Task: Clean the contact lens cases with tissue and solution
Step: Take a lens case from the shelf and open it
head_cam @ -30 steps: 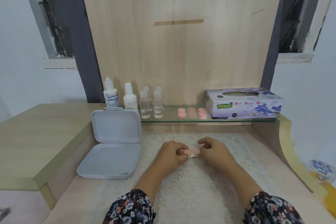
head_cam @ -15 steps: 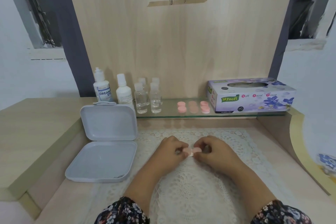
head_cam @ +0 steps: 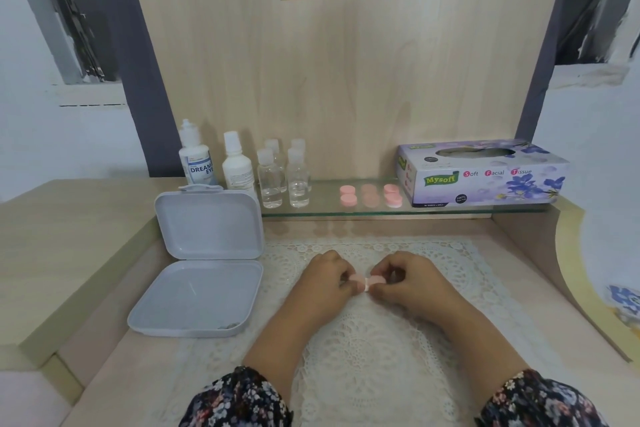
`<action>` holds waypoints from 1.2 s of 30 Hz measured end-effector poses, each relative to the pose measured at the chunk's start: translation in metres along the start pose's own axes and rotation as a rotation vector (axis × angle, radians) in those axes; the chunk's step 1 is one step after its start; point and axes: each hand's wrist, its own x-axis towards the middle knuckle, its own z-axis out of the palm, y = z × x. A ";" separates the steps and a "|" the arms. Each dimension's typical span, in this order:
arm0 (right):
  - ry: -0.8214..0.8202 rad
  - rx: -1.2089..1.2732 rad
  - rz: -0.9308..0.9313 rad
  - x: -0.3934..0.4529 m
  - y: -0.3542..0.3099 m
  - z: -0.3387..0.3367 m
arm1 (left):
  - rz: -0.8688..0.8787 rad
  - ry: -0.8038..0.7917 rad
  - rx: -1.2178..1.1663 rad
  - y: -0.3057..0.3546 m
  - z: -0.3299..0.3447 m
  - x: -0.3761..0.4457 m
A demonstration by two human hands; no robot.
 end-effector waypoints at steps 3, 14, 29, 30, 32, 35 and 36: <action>-0.002 0.007 0.009 0.000 -0.001 0.000 | -0.014 0.006 0.003 0.000 -0.001 -0.001; -0.008 -0.013 0.018 -0.001 -0.001 0.000 | 0.002 -0.055 -0.176 0.001 -0.005 -0.007; -0.012 -0.017 0.019 0.001 0.001 0.000 | -0.014 -0.019 -0.138 -0.001 -0.006 -0.006; -0.014 -0.019 0.015 0.001 0.001 -0.001 | -0.005 -0.022 -0.163 -0.002 -0.006 -0.006; -0.016 -0.021 0.010 0.001 0.000 -0.001 | 0.010 -0.030 -0.189 -0.001 -0.005 -0.006; -0.020 -0.021 0.010 0.001 0.000 -0.001 | 0.006 -0.031 -0.148 0.001 -0.005 -0.007; -0.020 -0.021 0.011 0.000 0.000 -0.001 | -0.007 -0.029 -0.140 0.001 -0.006 -0.007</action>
